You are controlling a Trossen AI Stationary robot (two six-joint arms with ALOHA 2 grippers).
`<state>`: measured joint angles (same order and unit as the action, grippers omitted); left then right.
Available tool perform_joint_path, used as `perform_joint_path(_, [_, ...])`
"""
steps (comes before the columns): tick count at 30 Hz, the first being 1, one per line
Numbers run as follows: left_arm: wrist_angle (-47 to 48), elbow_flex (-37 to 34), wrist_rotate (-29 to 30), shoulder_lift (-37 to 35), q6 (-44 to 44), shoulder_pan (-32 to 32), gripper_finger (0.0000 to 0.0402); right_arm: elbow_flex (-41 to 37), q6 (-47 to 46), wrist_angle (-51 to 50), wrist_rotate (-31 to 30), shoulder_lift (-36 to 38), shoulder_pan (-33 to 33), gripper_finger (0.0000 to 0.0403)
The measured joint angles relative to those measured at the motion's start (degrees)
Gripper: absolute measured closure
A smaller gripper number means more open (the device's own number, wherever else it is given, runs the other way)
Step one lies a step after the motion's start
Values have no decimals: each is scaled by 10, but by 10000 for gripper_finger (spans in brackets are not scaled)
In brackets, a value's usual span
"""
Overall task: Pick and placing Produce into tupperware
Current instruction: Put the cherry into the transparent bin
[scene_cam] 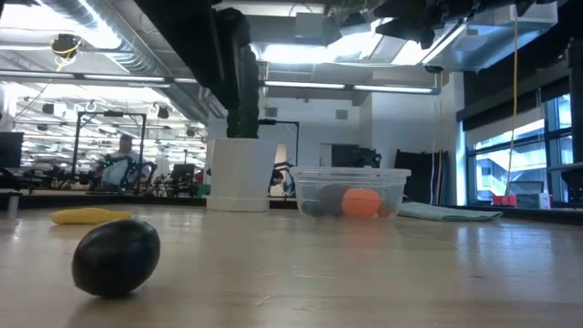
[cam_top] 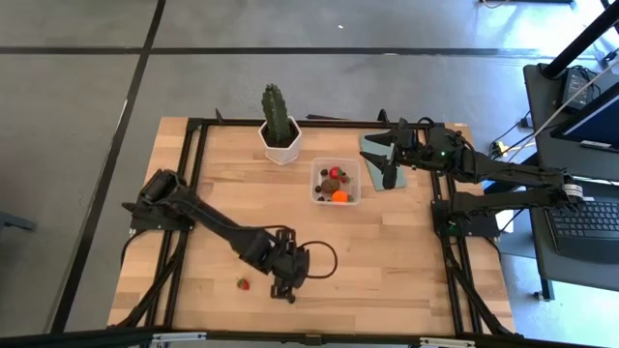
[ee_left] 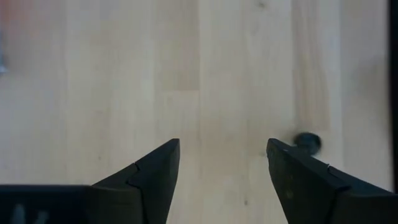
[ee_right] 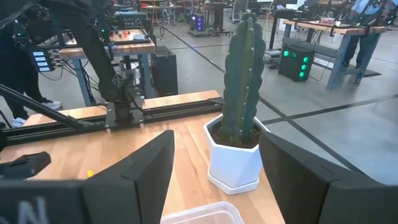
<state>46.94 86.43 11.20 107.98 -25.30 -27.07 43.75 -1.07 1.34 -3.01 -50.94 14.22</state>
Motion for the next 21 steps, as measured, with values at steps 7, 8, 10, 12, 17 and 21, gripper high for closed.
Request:
perform_joint_path(7, [-50, 0, -28, 2, 30, -32, 180, 0, 0, 0, 0, 0, 0, 164])
perform_joint_path(8, [-66, 0, -27, 5, 35, -37, 181, 0, 0, -1, 0, 0, 0, 164])
perform_joint_path(10, [-83, 0, -15, 14, 38, -47, 181, 0, -2, -6, 0, 0, 0, 164])
perform_joint_path(12, [-98, 0, -13, 26, 31, -54, 182, 0, -2, -13, 1, 0, -1, 164])
perform_joint_path(17, [-96, 0, -16, 69, 30, -66, 182, 0, -2, -52, 1, 0, -5, 164])
perform_joint_path(21, [-108, 0, -20, 94, 30, -73, 182, 0, -2, -83, 2, 0, -5, 164])
